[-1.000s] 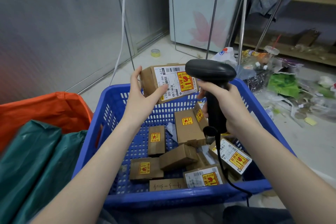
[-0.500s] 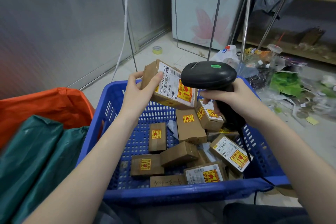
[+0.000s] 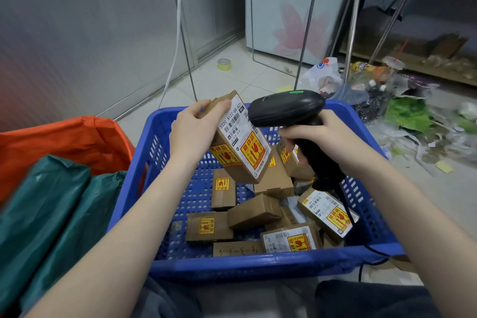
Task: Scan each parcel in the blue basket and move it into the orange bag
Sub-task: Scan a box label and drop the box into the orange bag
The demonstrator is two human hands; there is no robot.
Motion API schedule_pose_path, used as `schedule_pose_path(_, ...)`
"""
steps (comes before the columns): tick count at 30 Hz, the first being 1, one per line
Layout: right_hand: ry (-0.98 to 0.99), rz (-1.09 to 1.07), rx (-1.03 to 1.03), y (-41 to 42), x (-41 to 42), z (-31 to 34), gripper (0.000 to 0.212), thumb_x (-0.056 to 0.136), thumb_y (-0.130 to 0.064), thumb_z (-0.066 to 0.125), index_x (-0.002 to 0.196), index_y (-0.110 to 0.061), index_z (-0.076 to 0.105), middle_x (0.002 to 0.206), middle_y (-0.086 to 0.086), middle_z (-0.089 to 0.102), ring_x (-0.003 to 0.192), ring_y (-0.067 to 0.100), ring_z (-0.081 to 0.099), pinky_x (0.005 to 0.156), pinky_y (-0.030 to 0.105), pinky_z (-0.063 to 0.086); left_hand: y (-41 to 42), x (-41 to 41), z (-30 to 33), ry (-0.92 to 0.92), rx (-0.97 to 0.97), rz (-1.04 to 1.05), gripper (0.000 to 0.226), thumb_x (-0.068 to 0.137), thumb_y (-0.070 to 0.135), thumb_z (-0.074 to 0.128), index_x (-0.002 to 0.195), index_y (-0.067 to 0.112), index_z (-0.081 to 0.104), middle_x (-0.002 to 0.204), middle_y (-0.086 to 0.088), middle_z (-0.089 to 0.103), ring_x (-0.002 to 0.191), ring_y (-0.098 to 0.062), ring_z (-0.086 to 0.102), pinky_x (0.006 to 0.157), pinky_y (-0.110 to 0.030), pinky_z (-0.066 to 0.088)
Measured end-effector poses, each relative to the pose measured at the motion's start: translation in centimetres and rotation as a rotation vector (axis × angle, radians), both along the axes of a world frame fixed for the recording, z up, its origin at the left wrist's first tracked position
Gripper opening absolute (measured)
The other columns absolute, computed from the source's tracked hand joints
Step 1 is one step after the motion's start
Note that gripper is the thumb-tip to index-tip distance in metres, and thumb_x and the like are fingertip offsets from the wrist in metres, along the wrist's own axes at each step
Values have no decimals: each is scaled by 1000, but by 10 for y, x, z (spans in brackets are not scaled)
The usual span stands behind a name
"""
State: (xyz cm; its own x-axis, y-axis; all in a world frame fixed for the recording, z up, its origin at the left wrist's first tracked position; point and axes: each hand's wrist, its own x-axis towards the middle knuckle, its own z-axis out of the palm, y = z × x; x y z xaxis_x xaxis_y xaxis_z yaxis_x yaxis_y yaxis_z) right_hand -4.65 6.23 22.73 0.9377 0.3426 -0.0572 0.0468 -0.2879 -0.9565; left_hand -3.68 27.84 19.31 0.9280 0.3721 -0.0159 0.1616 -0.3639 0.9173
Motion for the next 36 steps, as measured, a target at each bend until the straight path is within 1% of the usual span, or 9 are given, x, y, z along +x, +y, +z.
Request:
schedule_pose_path(4, 130, -10, 73, 3, 0, -2, 16, 87, -21, 63, 84, -5, 61, 69, 11, 61, 49, 19, 55, 50, 27, 47, -3, -1, 1, 0, 110, 41, 78, 63, 76, 48, 127, 34, 59, 117, 7, 66, 107, -13, 61, 95, -43, 49)
schedule_pose_path(7, 251, -16, 117, 4, -1, -3, 19, 87, -23, 64, 79, -6, 61, 67, 12, 61, 47, 18, 55, 48, 25, 48, -2, -2, 2, 19, 143, 42, 71, 67, 76, 45, 121, 31, 59, 107, 6, 68, 100, -15, 64, 90, -41, 51)
schedule_pose_path(9, 297, -18, 124, 5, -1, -4, 21, 86, -24, 64, 78, -5, 61, 66, 13, 60, 46, 19, 55, 47, 25, 48, -1, -1, 2, 33, 173, 48, 57, 78, 72, 48, 113, 29, 61, 94, 8, 68, 94, -14, 64, 83, -34, 49)
schedule_pose_path(12, 319, -11, 112, 7, -1, -5, 23, 87, -25, 64, 76, -5, 61, 65, 12, 59, 47, 19, 54, 47, 25, 46, 0, 1, 3, 67, 232, 57, 42, 87, 64, 46, 102, 29, 62, 84, 12, 63, 86, -13, 58, 76, -30, 37)
schedule_pose_path(16, 328, 4, 100, 9, -1, -8, 25, 86, -26, 64, 73, -6, 60, 65, 13, 58, 47, 20, 53, 48, 25, 46, 4, 2, 3, 110, 312, 22, 47, 84, 65, 47, 74, 23, 65, 70, 8, 63, 72, -11, 59, 63, -28, 38)
schedule_pose_path(19, 324, 7, 88, 11, -2, -8, 26, 86, -27, 65, 72, -6, 60, 64, 12, 59, 48, 20, 54, 49, 26, 45, 5, 1, 2, 141, 397, -3, 50, 87, 60, 47, 55, 23, 48, 56, 6, 53, 59, -12, 52, 54, -26, 33)
schedule_pose_path(26, 333, 20, 37, 10, -5, -4, 24, 86, -27, 64, 75, -6, 59, 61, 8, 58, 46, 17, 54, 45, 25, 46, 6, 2, 1, 186, 495, -49, 49, 88, 57, 42, 56, 20, 41, 63, 2, 54, 59, -14, 52, 55, -25, 34)
schedule_pose_path(30, 320, 11, 0, 10, -6, -3, 23, 86, -27, 64, 78, -6, 58, 62, 8, 59, 47, 16, 54, 47, 25, 47, 6, 4, -1, 192, 481, -49, 52, 86, 62, 44, 56, 21, 45, 64, -1, 61, 62, -16, 59, 57, -25, 38)
schedule_pose_path(36, 242, 22, -75, 8, -5, 1, 24, 86, -23, 64, 72, -5, 58, 58, 7, 58, 45, 15, 55, 44, 24, 46, 6, 6, -3, 182, 475, -34, 52, 83, 64, 46, 55, 20, 47, 62, 1, 62, 61, -16, 60, 59, -27, 39)
